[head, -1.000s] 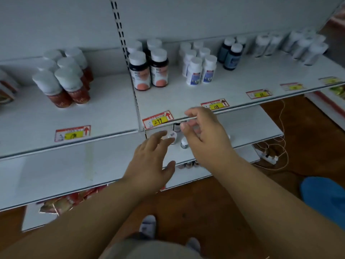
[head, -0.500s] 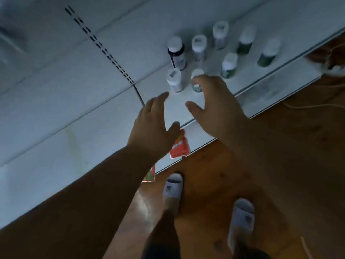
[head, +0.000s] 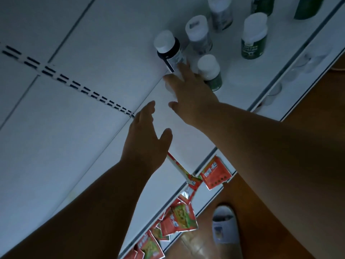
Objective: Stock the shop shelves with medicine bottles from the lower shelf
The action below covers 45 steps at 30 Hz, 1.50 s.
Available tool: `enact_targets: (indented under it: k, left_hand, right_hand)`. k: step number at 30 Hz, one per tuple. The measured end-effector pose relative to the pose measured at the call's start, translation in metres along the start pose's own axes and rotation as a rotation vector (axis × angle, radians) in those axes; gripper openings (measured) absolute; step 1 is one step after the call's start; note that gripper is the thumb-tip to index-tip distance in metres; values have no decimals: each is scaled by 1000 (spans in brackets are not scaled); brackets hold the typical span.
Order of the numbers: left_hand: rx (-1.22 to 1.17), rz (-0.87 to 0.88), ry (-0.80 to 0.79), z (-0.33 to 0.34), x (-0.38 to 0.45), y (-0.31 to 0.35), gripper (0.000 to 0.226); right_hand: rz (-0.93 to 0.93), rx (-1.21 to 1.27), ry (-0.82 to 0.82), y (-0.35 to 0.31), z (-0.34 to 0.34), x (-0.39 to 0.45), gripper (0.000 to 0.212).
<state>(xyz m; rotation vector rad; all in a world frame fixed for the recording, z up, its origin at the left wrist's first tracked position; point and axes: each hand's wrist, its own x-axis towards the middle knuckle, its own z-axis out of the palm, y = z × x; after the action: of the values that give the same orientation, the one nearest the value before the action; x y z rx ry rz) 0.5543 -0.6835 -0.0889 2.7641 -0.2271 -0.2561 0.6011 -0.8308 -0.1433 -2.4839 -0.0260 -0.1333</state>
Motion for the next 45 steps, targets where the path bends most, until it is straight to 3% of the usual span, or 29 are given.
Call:
enact_targets:
  k: [4, 7, 9, 17, 23, 26, 33, 40, 45]
  left_hand:
    - [-54, -28, -28, 6, 1, -2, 67]
    - [-183, -51, -8, 1, -10, 9, 59]
    - [-248, -61, -13, -5, -27, 24, 71]
    - [-371, 14, -178, -46, -109, 124, 96]
    - [-482, -54, -216, -98, -175, 248, 80]
    - [-553, -23, -182, -125, -189, 315, 80]
    - [-624, 272, -218, -175, -165, 426, 90]
    - [-511, 394, -154, -209, -59, 483, 102]
    - [-440, 455, -106, -233, 11, 528, 98]
  right_hand:
    - [-37, 90, 75, 1, 3, -2, 46]
    - [-41, 331, 71, -4, -18, -20, 40]
    - [26, 500, 47, -8, -43, -38, 40]
    - [395, 947, -27, -25, -183, -132, 29]
    - [636, 1435, -94, -19, -333, -187, 11]
    - [579, 1395, -96, -14, -410, -202, 14]
    - [375, 1113, -12, 1, -548, -177, 24]
    - [266, 894, 92, 18, -630, -91, 18]
    - [201, 770, 120, 41, -680, -32, 21]
